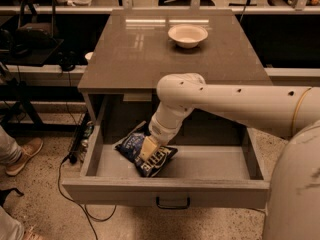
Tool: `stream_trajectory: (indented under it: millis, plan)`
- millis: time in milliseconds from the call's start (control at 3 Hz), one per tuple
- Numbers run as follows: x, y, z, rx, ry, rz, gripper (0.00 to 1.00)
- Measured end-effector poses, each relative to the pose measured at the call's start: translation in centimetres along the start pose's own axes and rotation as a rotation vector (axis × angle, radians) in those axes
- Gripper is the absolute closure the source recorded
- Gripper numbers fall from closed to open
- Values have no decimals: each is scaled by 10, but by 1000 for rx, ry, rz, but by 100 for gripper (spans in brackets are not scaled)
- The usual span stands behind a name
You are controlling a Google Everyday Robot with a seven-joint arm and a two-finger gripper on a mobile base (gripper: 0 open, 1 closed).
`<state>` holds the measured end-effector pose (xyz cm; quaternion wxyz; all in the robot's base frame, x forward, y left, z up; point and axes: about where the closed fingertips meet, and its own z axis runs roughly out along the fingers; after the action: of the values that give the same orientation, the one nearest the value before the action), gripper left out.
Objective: Pick blue chip bag from top drawer and place on counter
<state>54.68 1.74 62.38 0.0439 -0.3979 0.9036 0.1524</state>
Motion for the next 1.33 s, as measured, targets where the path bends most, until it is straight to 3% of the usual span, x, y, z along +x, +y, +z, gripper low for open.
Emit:
stream_trajectory:
  millis: [333, 667, 1000, 1333]
  plan:
    - [1, -2, 0, 9, -9, 14, 63]
    - [0, -9, -37, -9, -109, 15, 88]
    - [8, -26, -104, 6, -226, -14, 100]
    - [8, -30, -152, 17, -252, -98, 100]
